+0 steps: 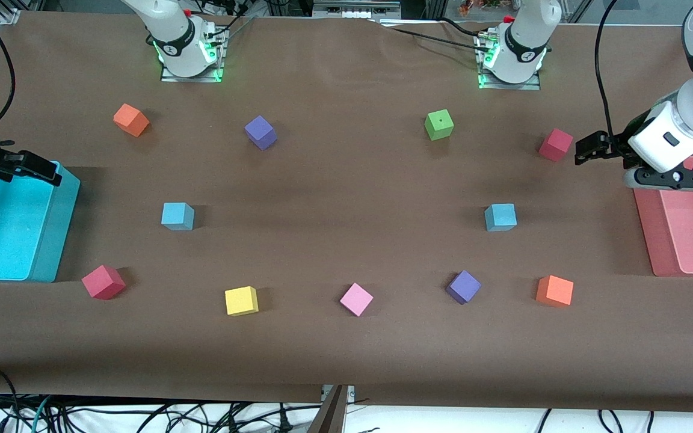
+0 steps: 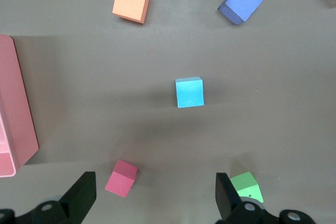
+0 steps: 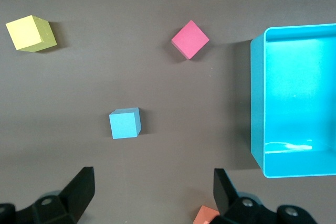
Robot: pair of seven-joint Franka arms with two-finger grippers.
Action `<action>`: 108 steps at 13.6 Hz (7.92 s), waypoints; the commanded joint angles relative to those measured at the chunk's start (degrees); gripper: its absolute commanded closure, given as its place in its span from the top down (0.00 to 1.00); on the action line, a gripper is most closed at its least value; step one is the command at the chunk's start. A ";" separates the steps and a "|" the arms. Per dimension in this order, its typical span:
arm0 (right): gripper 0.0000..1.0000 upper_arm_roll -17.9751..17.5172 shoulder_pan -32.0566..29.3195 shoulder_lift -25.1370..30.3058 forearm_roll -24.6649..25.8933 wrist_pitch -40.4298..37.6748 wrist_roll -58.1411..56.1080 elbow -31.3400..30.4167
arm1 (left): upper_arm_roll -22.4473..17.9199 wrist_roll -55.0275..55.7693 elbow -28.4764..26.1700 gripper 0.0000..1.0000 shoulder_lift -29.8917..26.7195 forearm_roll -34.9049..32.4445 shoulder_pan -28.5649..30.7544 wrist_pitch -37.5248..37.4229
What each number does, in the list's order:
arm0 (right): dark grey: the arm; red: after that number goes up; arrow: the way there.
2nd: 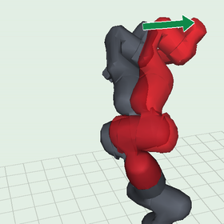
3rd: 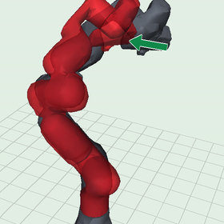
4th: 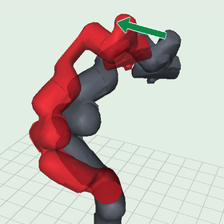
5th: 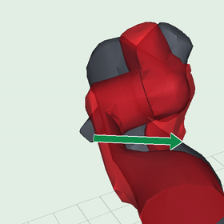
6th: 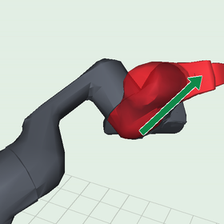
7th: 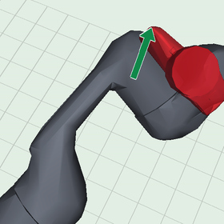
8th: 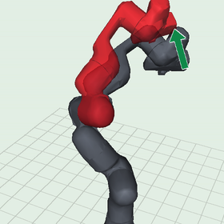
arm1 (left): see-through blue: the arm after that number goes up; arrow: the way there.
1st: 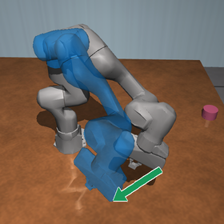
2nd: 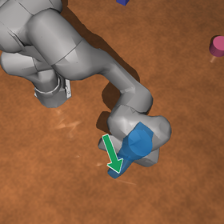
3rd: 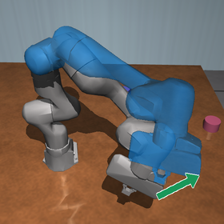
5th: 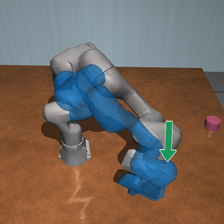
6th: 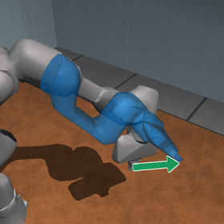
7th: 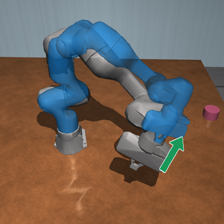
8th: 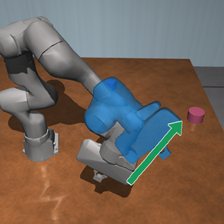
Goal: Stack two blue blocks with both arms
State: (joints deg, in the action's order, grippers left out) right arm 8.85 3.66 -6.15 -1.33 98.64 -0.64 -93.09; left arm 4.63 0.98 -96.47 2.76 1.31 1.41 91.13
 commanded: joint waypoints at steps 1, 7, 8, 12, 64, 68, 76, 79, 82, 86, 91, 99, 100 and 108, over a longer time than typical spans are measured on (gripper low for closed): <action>1.00 -0.15 -0.32 -0.09 -0.34 -0.55 -0.24 0.72 | 0.11 -1.33 1.28 1.00 0.40 0.63 0.44 -1.22; 1.00 -0.15 -0.23 -0.53 -0.34 -0.55 0.11 0.72 | 0.02 -1.33 1.28 1.00 0.40 0.63 0.44 -1.22; 1.00 -0.15 -0.32 -0.53 -0.43 -0.64 0.29 0.72 | 0.02 -1.33 1.28 1.00 0.40 0.63 0.44 -1.22; 1.00 -0.06 -0.41 -0.44 -0.69 -0.55 -0.23 0.72 | 0.02 -1.33 1.28 1.00 0.40 0.63 0.44 -1.31; 0.29 -10.33 7.68 -15.21 -2.36 31.53 8.27 -19.24 | 0.02 -1.33 1.19 1.00 0.40 0.63 0.44 -1.48; 0.29 -12.45 13.37 -16.08 -2.36 31.53 16.62 -16.51 | 0.02 -1.33 1.19 1.00 0.40 0.63 0.44 -1.48; 0.29 -12.45 31.39 -25.82 -2.36 24.61 37.79 0.51 | 0.02 -1.33 1.19 1.00 0.40 0.63 0.44 -1.48; 0.29 -12.45 35.88 -30.92 -2.28 22.03 44.31 7.65 | 0.02 -1.33 1.19 1.00 0.40 0.63 0.44 -1.48; 0.29 -12.45 37.99 -34.88 -2.36 22.21 46.69 11.87 | 0.02 -1.33 1.19 1.00 0.49 0.63 0.44 -1.48; 0.29 -12.45 40.37 -38.66 -2.36 23.96 48.88 13.81 | 0.02 -1.33 1.19 1.00 0.49 0.63 0.53 -1.48; 0.29 -12.45 42.48 -41.57 -2.19 26.60 50.74 14.69 | 0.02 -1.33 1.10 1.00 0.49 0.63 0.96 -1.48; 0.90 -12.10 42.92 -41.66 -1.57 26.96 50.65 14.69 | 0.02 -1.33 1.10 1.00 0.49 0.63 0.96 -1.48; 0.98 -12.02 43.10 -41.40 -1.05 26.96 50.65 14.69 | 0.02 -1.33 1.10 1.00 0.40 0.63 0.96 -1.57; 0.99 -12.19 44.06 -37.80 4.40 26.96 46.79 14.25 | 0.02 -1.33 0.75 1.00 0.31 0.63 0.96 -2.27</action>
State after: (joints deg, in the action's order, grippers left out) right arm -3.80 47.18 -45.21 2.12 126.13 47.93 -78.25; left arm 4.51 0.97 -96.46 2.82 1.31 1.84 89.91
